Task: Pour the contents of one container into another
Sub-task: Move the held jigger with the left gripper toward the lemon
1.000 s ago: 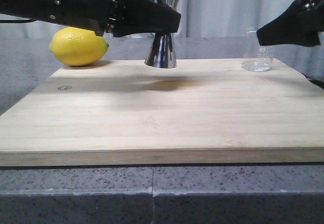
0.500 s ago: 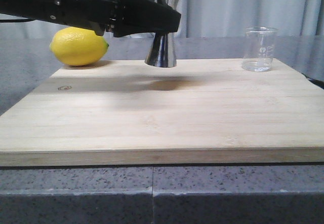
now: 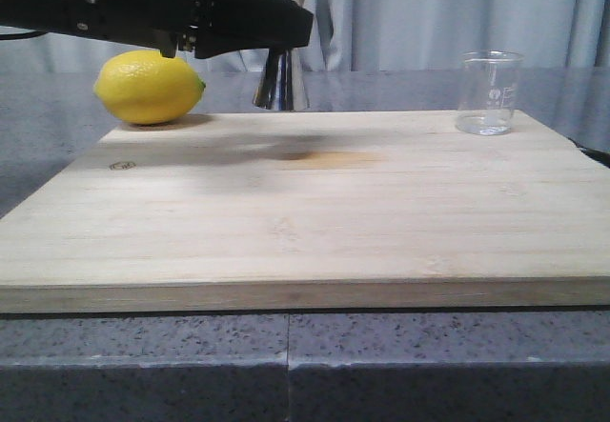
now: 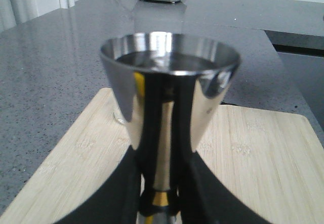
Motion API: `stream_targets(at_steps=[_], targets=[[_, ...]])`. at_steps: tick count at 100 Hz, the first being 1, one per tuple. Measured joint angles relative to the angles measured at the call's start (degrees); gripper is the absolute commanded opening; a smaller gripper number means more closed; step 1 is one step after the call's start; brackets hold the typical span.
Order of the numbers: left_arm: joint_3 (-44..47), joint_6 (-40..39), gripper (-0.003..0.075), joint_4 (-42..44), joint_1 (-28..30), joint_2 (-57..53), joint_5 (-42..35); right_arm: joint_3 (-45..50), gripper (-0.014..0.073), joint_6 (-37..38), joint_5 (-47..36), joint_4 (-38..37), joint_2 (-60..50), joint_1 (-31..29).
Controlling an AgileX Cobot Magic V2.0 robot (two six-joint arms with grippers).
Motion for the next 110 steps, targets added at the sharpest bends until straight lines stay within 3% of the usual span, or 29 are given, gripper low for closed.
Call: stream_targets(at_steps=[110], targets=[[0.4, -3.6, -0.0019, 4.9, 2.3, -5.7, 0.2, 0.0, 0.0546, 0.7, 0.3, 0.0, 0.0, 0.0]])
